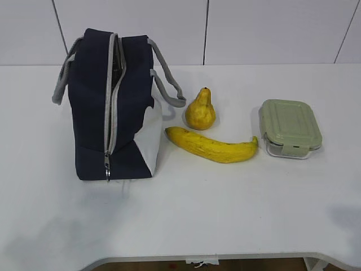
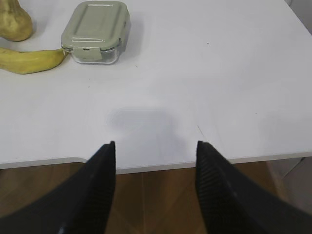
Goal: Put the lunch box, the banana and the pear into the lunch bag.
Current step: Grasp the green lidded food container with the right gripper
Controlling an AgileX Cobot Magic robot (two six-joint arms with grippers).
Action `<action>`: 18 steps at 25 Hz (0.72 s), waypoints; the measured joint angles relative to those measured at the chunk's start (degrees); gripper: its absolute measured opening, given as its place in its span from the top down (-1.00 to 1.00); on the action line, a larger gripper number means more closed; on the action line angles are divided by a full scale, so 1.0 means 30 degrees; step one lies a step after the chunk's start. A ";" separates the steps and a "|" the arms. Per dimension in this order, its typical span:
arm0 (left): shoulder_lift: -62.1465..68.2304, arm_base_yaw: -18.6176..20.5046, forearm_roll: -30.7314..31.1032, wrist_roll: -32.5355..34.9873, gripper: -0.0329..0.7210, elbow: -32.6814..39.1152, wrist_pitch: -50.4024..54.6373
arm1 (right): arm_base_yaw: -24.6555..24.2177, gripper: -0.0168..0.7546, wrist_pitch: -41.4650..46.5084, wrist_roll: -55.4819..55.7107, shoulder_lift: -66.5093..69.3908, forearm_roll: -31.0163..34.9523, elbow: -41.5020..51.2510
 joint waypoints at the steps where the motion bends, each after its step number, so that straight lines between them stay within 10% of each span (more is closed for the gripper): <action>1: 0.0000 0.0000 0.0000 0.0000 0.28 0.0000 0.0000 | 0.0000 -0.12 0.0000 0.0000 0.0000 0.0000 0.0000; 18: 0.0000 0.0000 0.0000 0.0000 0.28 0.0000 0.0000 | 0.0000 -0.12 -0.0357 0.0000 0.1158 -0.0119 -0.0339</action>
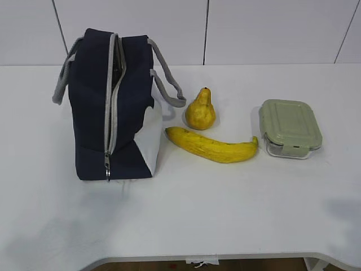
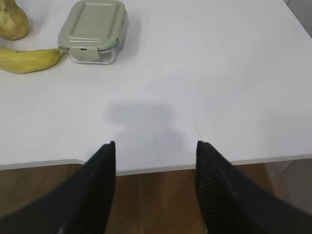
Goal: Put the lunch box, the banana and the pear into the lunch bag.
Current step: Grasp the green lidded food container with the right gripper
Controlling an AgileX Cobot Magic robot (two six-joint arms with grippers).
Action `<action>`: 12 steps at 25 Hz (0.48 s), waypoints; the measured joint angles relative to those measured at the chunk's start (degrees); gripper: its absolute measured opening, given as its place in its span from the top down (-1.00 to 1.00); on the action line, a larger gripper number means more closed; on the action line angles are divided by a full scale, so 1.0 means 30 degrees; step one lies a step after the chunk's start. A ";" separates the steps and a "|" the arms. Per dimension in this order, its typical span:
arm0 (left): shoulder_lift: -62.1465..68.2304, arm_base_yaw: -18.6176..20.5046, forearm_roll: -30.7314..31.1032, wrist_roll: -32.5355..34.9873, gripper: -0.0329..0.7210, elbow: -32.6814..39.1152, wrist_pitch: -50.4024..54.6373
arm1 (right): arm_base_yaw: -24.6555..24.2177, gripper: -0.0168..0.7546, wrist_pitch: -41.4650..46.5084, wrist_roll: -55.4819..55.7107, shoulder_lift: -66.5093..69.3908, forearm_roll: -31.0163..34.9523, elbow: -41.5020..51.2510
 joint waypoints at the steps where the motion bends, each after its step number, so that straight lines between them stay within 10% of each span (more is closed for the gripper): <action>1: 0.0000 0.0000 0.0000 0.0000 0.28 0.0000 0.0000 | 0.0000 -0.12 -0.0193 0.0000 0.0472 0.0000 -0.0036; 12: 0.0000 0.0000 0.0000 0.0000 0.28 0.0000 0.0000 | 0.0000 -0.12 -0.1149 0.0238 0.8303 0.0179 -0.1398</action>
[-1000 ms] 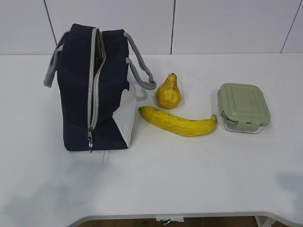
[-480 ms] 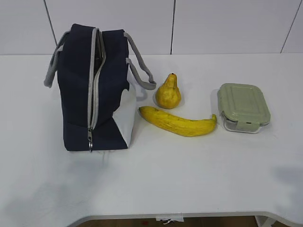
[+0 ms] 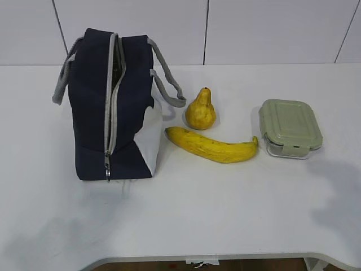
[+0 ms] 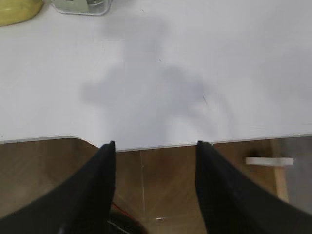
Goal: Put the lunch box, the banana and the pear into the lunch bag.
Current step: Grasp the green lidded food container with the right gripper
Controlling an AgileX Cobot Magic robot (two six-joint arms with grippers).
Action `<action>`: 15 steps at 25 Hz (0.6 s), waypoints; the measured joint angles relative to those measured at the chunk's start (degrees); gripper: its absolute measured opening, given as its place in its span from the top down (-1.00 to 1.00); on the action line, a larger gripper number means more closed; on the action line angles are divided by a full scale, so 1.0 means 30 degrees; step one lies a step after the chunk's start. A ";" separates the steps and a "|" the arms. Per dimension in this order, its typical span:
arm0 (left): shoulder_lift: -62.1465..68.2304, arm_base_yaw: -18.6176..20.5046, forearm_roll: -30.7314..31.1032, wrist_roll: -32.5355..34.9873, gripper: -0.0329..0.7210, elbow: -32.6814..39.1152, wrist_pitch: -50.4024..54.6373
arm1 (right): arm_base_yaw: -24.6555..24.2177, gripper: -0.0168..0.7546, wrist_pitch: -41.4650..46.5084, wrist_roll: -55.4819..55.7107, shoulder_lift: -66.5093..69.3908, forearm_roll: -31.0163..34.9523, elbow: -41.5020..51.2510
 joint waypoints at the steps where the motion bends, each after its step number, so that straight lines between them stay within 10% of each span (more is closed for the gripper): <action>1: 0.0000 0.0000 0.0000 0.0000 0.28 0.0000 0.0000 | 0.0000 -0.12 -0.0002 0.0145 0.0751 0.0034 -0.0253; 15: 0.0000 0.0000 0.0000 0.0000 0.28 0.0000 0.0000 | 0.0000 -0.12 0.0089 0.0597 1.2661 0.0697 -0.6477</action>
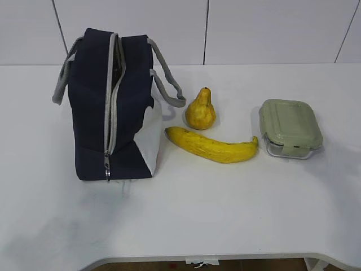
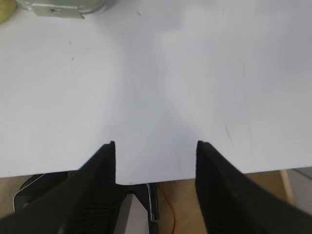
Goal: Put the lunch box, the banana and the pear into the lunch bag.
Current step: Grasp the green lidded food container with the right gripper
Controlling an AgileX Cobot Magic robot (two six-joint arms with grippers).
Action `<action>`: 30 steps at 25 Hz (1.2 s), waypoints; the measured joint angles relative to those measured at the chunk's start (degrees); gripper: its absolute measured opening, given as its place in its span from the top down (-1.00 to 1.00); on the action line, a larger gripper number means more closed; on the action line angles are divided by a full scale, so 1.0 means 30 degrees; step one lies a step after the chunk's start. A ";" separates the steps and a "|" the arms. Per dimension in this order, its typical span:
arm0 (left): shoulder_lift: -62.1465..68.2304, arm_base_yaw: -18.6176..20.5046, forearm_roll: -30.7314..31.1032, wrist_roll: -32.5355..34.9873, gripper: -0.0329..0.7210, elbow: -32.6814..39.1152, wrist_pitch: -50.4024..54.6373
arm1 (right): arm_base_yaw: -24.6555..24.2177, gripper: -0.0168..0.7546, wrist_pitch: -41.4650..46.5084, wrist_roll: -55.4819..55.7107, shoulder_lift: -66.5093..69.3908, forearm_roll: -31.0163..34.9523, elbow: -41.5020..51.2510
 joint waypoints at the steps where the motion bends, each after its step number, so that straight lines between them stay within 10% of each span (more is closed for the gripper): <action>1: 0.0000 0.0000 0.0000 0.0000 0.28 0.0000 0.0000 | -0.0043 -0.12 0.0094 -0.0039 0.0832 0.0000 -0.0668; 8: 0.0000 0.0000 0.0000 0.0000 0.28 0.0000 0.0000 | -0.2525 -0.12 0.1147 -0.2391 0.3977 0.1381 -0.2907; 15: 0.0000 0.0000 0.0000 0.0000 0.28 0.0000 0.0000 | -0.7376 -0.12 0.2088 -0.9708 0.4227 0.8595 -0.3025; 30: 0.0000 0.0000 -0.0562 0.0000 0.28 0.0000 -0.0028 | -1.1276 -0.12 0.2587 -1.8782 1.0907 1.9655 -0.3379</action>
